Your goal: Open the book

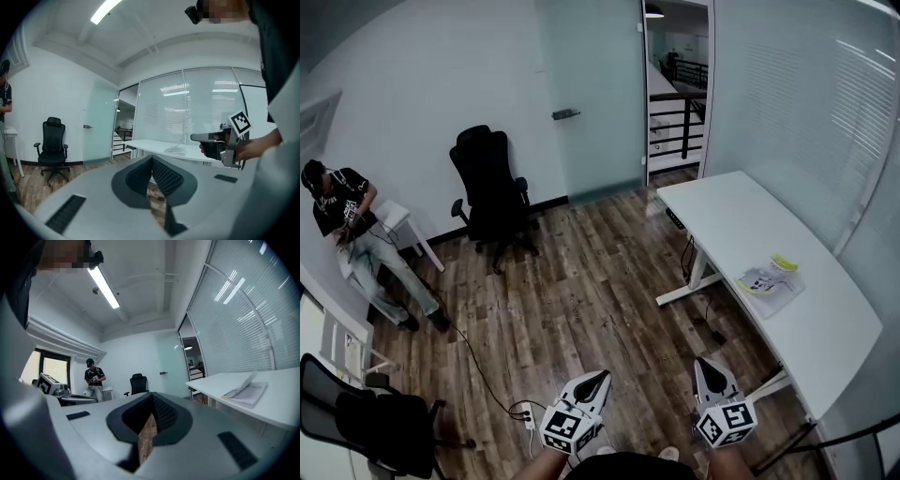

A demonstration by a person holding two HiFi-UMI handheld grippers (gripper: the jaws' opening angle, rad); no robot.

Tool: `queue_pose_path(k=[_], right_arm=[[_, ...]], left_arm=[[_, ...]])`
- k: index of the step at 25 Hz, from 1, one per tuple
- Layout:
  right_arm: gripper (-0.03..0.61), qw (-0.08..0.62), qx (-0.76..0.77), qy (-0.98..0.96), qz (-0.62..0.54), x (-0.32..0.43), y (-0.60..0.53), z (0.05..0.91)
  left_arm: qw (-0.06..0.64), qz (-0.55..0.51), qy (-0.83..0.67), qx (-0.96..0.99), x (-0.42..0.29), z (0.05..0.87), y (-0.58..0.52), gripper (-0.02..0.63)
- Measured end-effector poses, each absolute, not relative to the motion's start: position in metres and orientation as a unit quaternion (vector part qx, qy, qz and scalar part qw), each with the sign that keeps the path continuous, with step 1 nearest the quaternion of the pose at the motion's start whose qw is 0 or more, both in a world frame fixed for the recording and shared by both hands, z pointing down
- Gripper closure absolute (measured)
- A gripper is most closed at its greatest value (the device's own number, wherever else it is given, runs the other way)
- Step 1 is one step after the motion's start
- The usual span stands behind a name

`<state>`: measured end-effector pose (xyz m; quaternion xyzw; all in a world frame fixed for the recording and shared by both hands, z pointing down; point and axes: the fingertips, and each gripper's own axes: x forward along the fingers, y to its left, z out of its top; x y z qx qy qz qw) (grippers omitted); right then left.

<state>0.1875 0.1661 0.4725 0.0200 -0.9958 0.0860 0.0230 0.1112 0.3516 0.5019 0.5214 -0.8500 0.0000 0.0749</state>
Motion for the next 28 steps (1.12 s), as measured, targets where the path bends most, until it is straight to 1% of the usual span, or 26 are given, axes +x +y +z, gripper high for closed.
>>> queue_pose_path(k=[4,8,12,21,28], right_arm=[[0.574,0.021,0.034,-0.995,0.086,0.183,0.180,0.476],[0.574,0.019,0.049,-0.995,0.086,0.181,0.185,0.482],[0.574,0.022,0.052,-0.992,0.111,0.175,0.182,0.479],[0.574,0.027,0.069,-0.994,0.084,0.156,0.134,0.481],[0.574,0.028,0.060,-0.994,0.093,0.108,0.080,0.480]], left_arm=[[0.076,0.006,-0.844,0.531,0.109,0.505,0.364,0.598],[0.055,0.004,-0.835,0.547,0.106,0.494,0.359,0.598],[0.054,-0.006,-0.830,0.556,0.095,0.494,0.349,0.598],[0.053,-0.003,-0.819,0.572,0.061,0.492,0.297,0.598],[0.055,0.015,-0.820,0.570,0.020,0.491,0.240,0.598]])
